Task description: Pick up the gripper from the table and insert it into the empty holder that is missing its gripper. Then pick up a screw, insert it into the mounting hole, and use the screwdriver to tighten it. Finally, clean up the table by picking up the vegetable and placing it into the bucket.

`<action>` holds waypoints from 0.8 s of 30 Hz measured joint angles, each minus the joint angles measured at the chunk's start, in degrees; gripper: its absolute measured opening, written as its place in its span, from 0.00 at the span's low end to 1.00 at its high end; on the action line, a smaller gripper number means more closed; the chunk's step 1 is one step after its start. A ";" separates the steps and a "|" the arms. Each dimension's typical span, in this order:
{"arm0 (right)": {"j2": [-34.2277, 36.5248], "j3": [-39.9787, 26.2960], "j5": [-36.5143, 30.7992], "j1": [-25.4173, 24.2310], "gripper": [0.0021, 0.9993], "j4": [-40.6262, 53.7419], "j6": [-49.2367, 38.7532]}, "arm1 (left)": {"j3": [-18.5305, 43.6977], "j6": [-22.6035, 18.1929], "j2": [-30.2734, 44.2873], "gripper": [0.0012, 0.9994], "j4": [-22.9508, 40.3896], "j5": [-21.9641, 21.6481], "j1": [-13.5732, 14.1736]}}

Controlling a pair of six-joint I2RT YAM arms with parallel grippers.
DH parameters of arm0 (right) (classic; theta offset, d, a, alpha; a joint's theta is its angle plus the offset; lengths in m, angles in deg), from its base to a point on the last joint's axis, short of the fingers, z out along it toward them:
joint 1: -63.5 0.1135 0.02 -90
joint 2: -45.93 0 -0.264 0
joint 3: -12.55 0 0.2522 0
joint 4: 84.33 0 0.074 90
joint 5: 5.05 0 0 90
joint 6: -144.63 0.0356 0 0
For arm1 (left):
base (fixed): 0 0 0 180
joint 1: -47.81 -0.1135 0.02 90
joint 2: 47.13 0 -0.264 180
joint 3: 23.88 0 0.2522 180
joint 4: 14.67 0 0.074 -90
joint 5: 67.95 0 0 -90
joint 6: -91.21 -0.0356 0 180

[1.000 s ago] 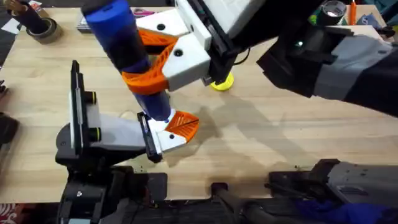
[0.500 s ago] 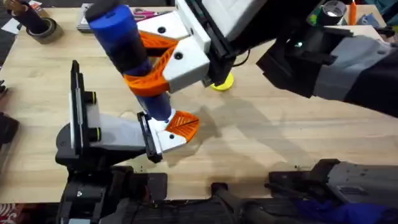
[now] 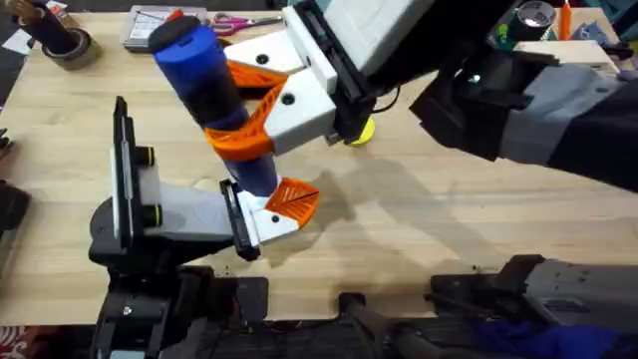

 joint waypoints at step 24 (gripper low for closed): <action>-0.01 0.04 -0.12 0.00 0.02 -0.04 -0.80 | 0.00 0.00 0.00 0.01 0.00 -0.02 0.00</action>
